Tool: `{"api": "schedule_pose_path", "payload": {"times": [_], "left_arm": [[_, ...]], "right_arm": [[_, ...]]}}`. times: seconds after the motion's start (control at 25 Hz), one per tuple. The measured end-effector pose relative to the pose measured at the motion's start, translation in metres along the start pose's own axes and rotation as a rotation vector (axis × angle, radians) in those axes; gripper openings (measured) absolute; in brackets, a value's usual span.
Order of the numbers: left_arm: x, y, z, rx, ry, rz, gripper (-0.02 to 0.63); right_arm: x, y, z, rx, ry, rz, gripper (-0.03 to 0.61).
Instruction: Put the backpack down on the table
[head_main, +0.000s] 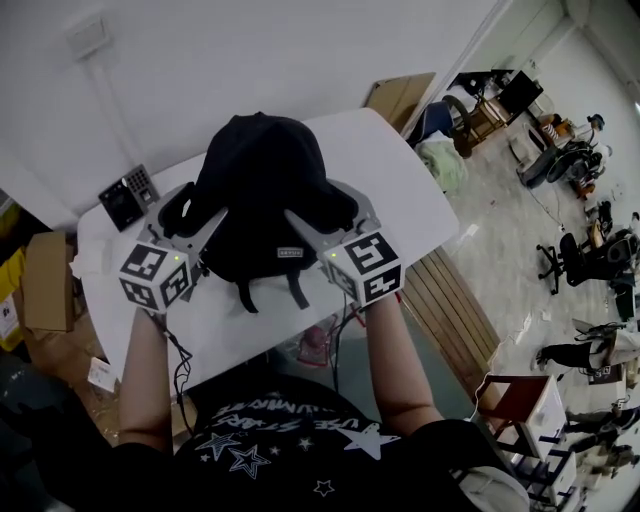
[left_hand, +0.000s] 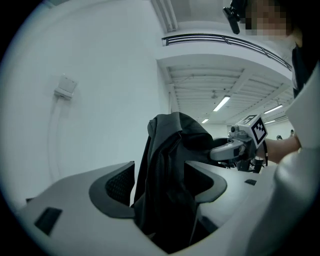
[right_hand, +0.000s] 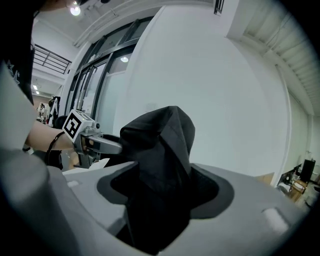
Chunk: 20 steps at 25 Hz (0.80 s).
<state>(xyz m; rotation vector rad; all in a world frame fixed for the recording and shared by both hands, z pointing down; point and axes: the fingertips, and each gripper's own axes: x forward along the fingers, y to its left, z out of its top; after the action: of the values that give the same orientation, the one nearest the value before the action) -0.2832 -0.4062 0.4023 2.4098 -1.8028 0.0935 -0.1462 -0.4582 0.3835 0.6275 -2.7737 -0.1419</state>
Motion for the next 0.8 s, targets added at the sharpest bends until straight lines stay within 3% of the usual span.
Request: {"api": "schedule_pose_path", "payload": {"times": [0.44,0.8], "left_arm": [[-0.059,-0.042,-0.025,-0.022,0.038,0.033,0.287],[-0.091,-0.121,-0.035,-0.019,0.018,-0.023,0.285]], "right_arm": [[-0.068,0.018,-0.011,0.042,-0.037,-0.074,0.302],[-0.138,0.066,-0.040,0.069,-0.032,-0.020,0.298]]}}
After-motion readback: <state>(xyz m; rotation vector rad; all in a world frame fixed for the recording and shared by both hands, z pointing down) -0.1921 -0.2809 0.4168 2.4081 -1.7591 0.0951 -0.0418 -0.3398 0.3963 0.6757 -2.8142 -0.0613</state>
